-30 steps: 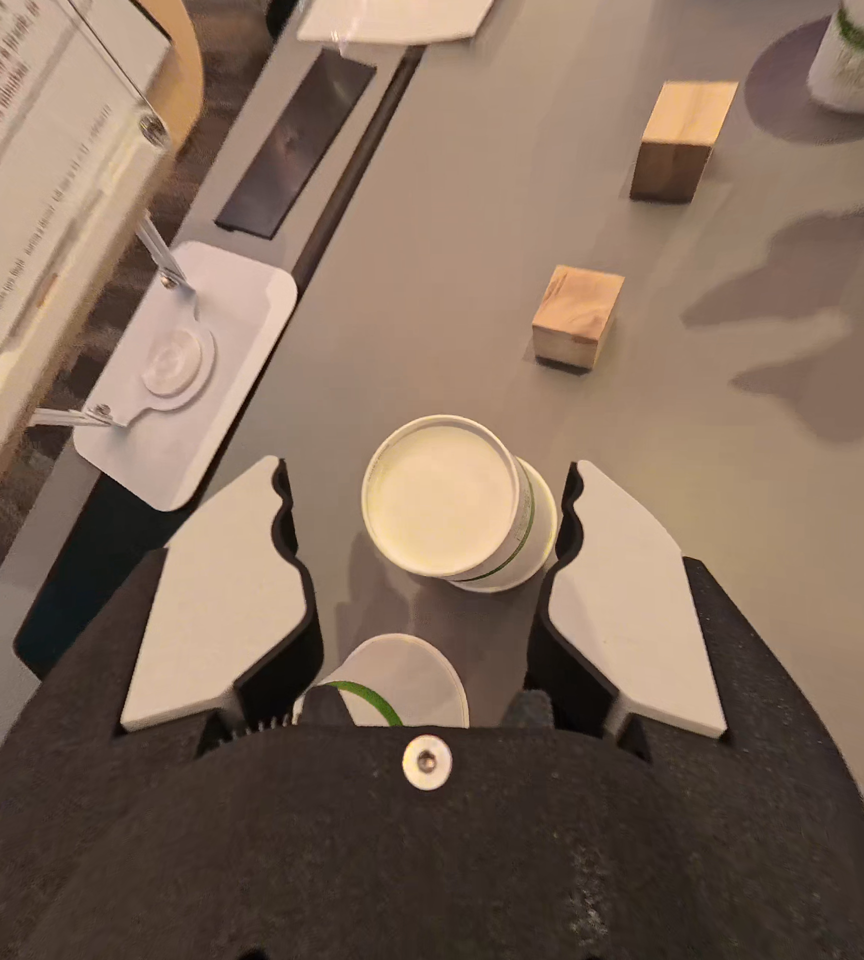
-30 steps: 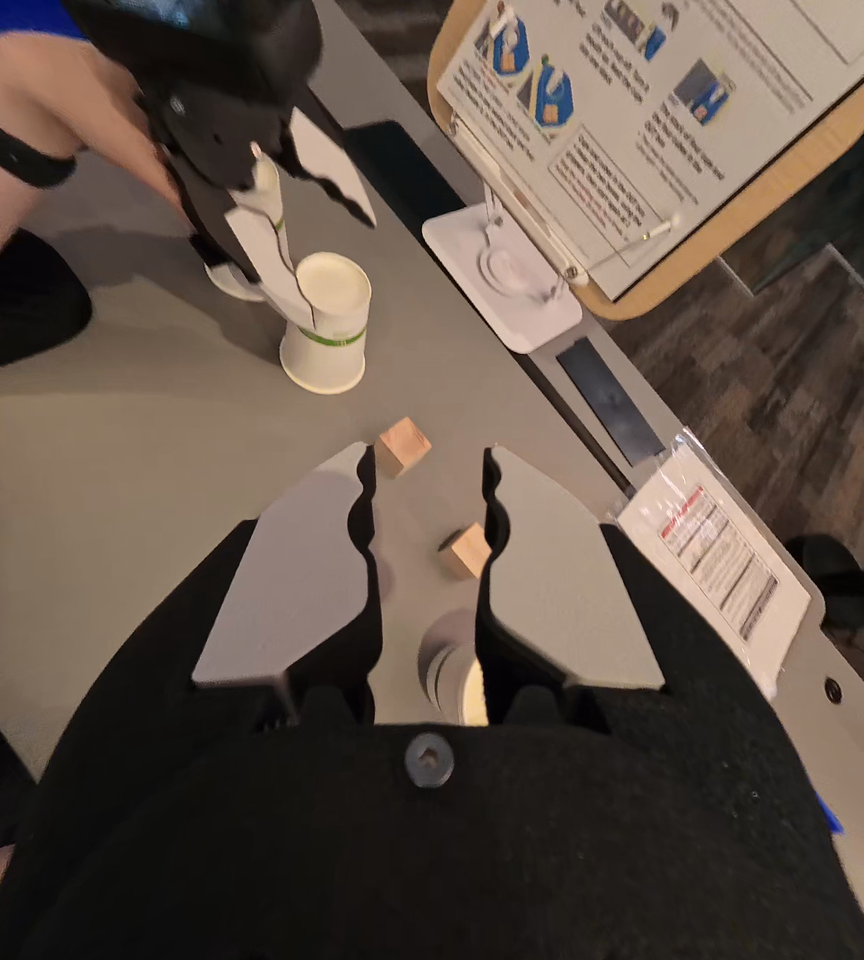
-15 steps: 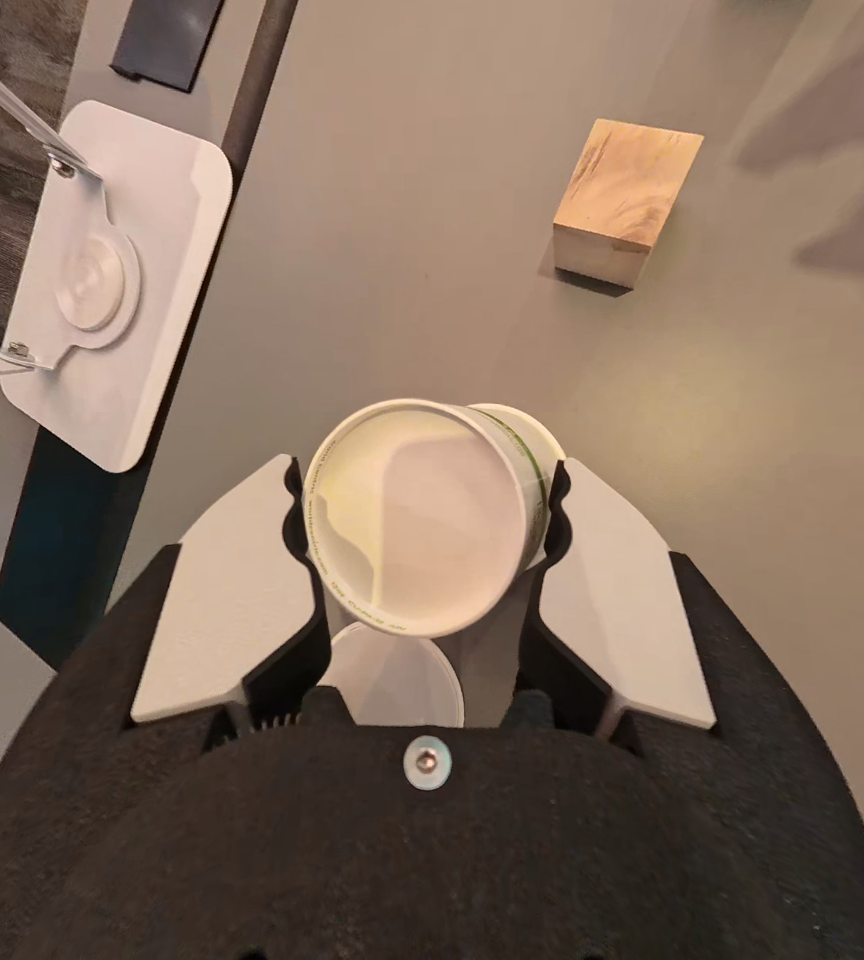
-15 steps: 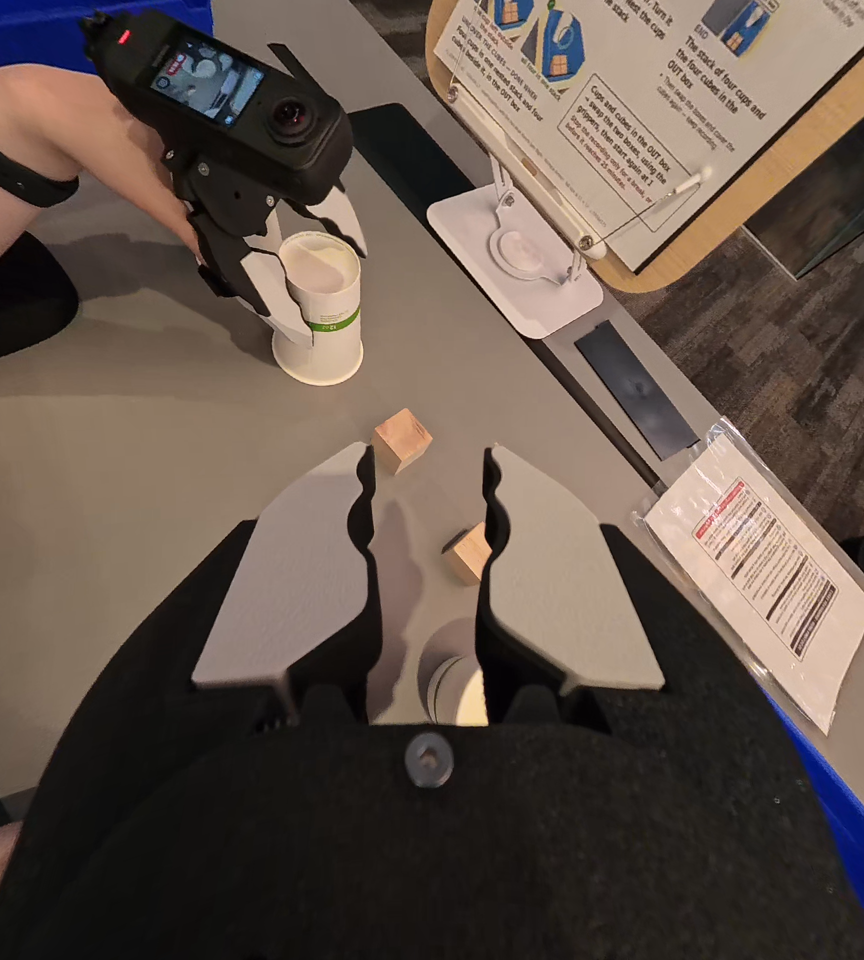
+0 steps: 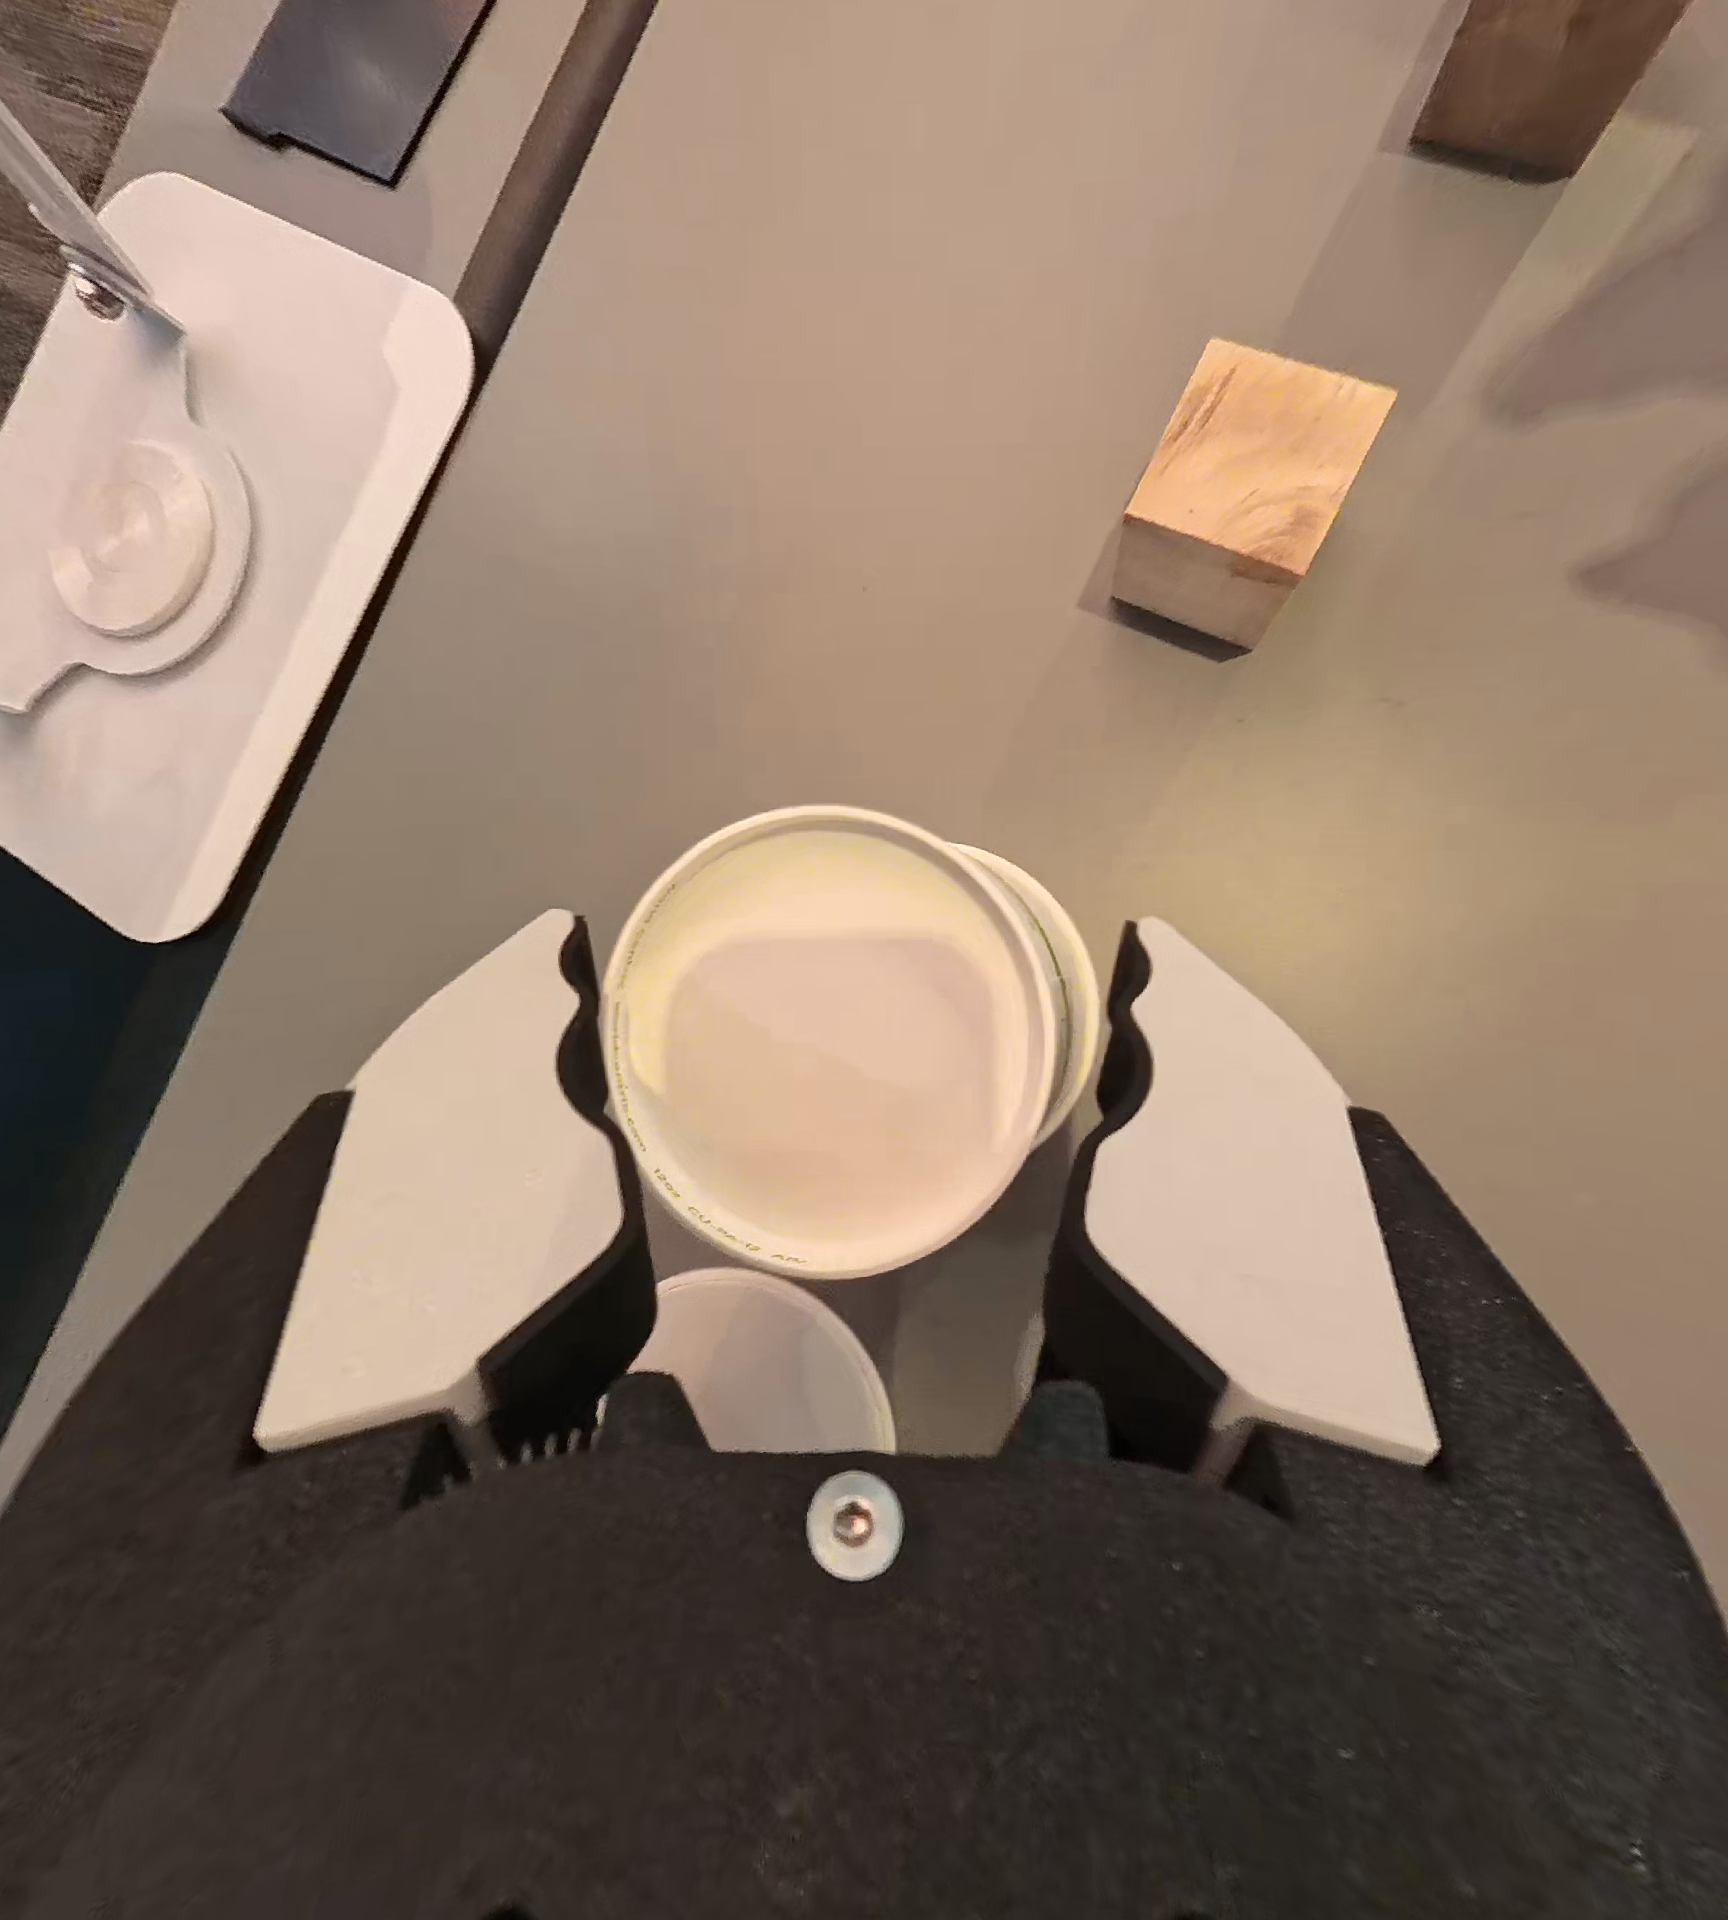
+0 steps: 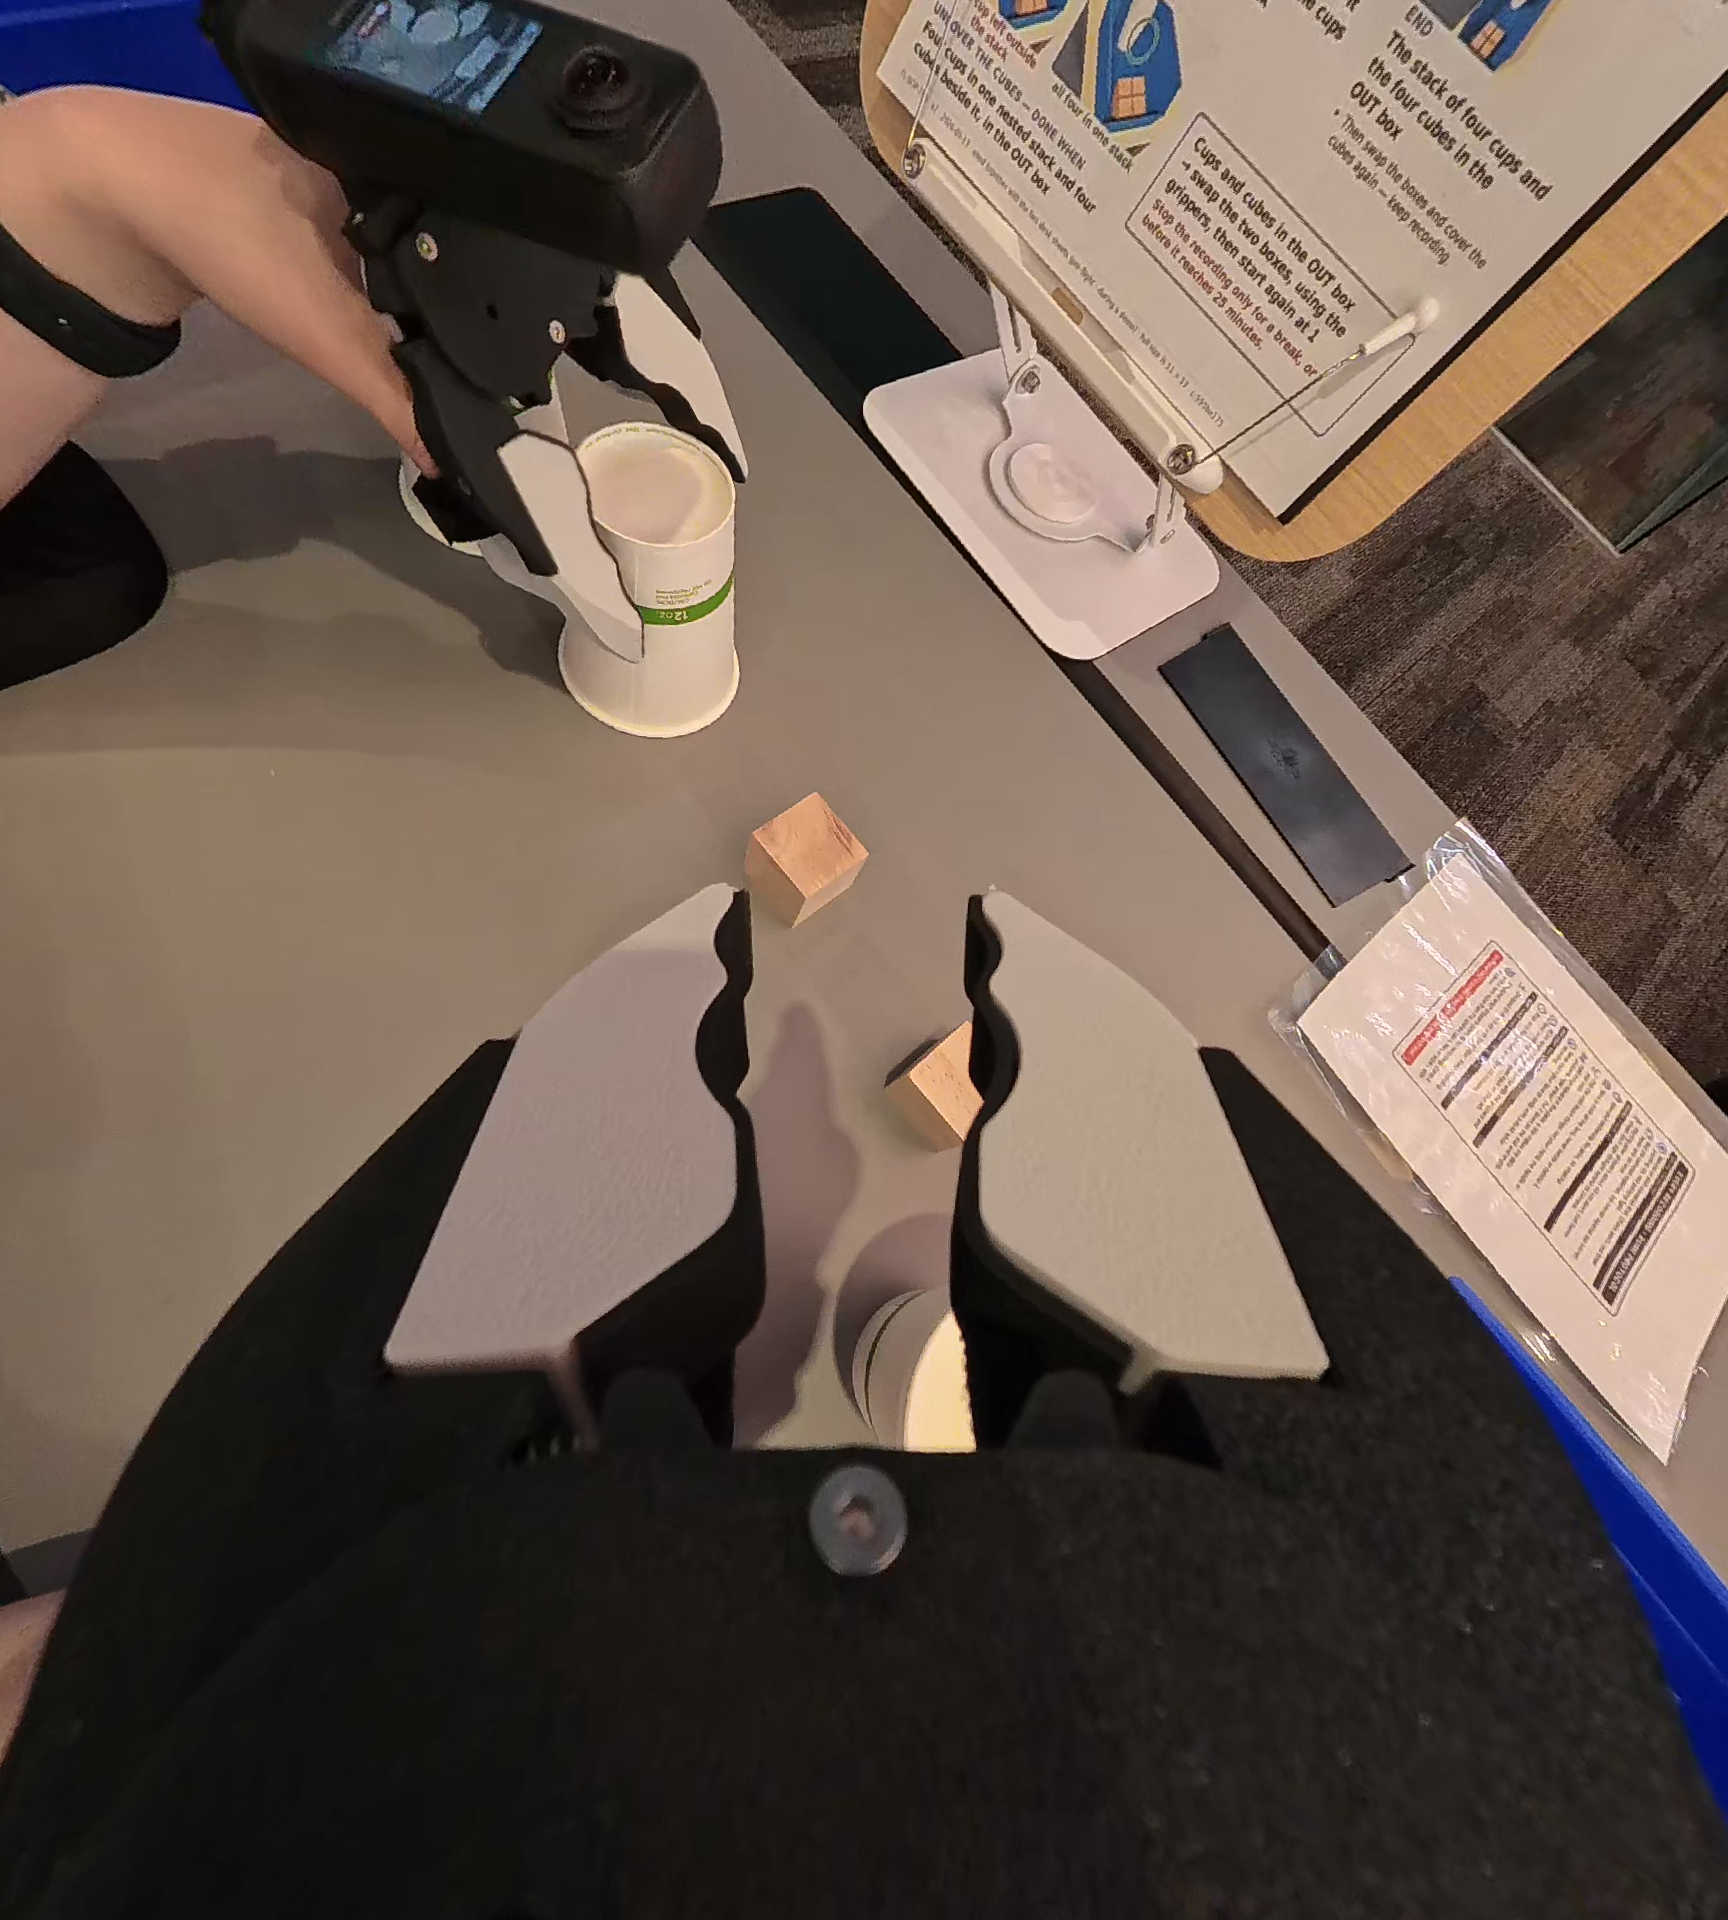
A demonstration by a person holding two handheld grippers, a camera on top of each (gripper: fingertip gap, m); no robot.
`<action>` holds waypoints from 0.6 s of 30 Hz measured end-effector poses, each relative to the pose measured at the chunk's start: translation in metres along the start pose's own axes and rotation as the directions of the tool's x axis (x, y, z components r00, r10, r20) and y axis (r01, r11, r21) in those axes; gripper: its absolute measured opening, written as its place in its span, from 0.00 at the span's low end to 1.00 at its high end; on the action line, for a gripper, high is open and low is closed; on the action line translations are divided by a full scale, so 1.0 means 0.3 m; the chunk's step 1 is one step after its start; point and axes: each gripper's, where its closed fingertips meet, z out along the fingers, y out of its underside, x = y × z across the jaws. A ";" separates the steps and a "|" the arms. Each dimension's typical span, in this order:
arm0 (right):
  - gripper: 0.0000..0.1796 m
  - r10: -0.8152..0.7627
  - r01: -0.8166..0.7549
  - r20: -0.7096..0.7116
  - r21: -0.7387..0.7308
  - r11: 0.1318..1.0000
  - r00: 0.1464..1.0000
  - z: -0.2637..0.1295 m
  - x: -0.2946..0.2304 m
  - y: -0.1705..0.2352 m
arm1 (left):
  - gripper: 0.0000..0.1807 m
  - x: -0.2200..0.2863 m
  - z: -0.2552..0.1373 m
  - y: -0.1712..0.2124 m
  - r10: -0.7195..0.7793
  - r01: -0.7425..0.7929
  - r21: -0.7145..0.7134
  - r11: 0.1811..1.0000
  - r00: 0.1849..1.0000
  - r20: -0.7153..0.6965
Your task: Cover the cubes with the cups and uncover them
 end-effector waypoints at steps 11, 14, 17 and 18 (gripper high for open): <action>0.22 -0.027 0.027 0.005 -0.044 0.999 1.000 0.017 -0.016 0.016 | 0.53 -0.022 0.007 -0.011 0.003 -0.003 0.039 0.999 1.000 0.011; 0.22 -0.035 0.035 0.008 -0.054 0.998 0.999 0.020 -0.021 0.020 | 0.54 -0.017 0.019 -0.001 -0.004 0.004 0.018 1.000 1.000 0.004; 0.21 -0.042 0.043 0.009 -0.059 0.997 0.999 0.021 -0.024 0.022 | 0.53 -0.011 0.028 0.006 -0.001 0.001 -0.003 1.000 1.000 0.002; 0.21 -0.044 0.044 0.011 -0.059 0.997 0.999 0.021 -0.025 0.023 | 0.52 -0.008 0.029 0.005 0.000 0.000 -0.003 1.000 1.000 0.002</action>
